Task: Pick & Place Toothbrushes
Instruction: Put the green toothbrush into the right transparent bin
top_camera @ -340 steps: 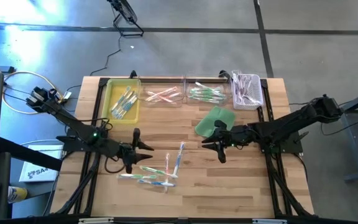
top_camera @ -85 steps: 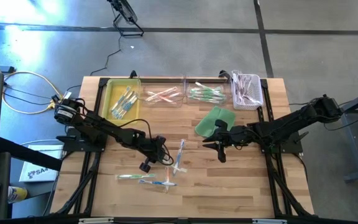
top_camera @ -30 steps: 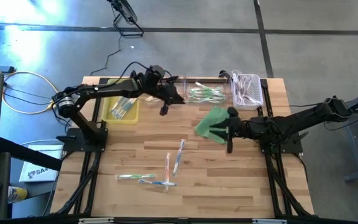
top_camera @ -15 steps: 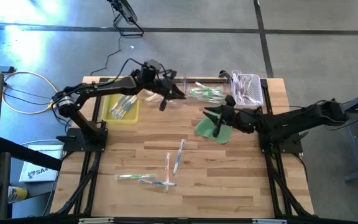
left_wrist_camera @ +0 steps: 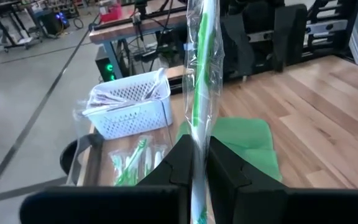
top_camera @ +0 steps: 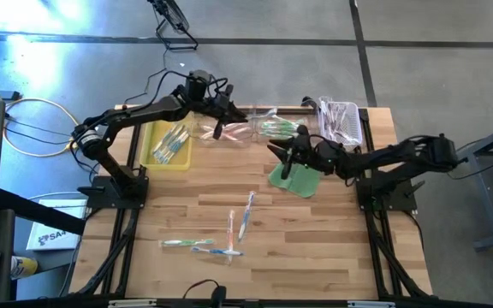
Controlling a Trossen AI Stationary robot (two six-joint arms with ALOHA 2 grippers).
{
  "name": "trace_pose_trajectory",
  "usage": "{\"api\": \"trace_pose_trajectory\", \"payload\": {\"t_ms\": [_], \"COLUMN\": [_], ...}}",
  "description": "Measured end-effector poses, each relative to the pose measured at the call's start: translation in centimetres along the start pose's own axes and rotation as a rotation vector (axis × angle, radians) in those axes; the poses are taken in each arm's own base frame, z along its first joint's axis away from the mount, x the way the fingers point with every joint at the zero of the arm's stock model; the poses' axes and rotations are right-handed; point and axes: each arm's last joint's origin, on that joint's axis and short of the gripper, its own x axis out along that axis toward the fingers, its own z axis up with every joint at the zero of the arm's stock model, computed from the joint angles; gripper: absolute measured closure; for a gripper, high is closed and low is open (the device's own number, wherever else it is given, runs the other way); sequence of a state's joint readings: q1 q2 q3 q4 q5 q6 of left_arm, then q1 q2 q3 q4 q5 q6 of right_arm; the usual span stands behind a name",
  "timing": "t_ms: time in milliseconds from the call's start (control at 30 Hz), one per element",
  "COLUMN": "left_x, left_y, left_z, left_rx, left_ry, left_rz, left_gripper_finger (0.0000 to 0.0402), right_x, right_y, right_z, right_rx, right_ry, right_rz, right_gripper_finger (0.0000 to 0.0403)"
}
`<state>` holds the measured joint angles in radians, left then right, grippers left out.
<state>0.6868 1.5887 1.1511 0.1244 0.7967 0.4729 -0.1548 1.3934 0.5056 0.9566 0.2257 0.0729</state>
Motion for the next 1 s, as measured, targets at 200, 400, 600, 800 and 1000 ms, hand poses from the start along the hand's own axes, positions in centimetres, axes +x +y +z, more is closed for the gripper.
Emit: {"api": "trace_pose_trajectory", "payload": {"t_ms": [200, 400, 600, 800, 1000], "left_x": [0.0, 0.6, 1.8, 2.0, 2.0], "left_y": [0.0, -0.6, -1.9, -2.1, -2.0], "left_z": [0.0, 0.1, 0.7, 0.8, 0.8], "left_rx": [0.001, -0.005, 0.001, 0.0, 0.003], "left_ry": [0.001, 0.016, 0.003, 0.001, 0.012], "left_rz": [0.003, -0.008, -0.054, -0.059, -0.038], "left_gripper_finger": [0.0382, 0.0382, 0.0382, 0.0382, 0.0382], "right_x": [0.5, 0.5, 0.5, 0.5, 0.5], "right_y": [-0.4, -0.3, -0.3, -0.3, -0.5], "right_z": [-0.5, -0.5, -0.3, 0.0, 0.0], "right_rx": [0.002, 0.042, 0.001, -0.035, -0.038], "right_ry": [-0.037, -0.034, -0.057, -0.079, -0.08], "right_rz": [-0.014, -0.003, 0.009, 0.013, -0.007], "right_gripper_finger": [0.0321, 0.0321, 0.0321, 0.0321, 0.032]}}
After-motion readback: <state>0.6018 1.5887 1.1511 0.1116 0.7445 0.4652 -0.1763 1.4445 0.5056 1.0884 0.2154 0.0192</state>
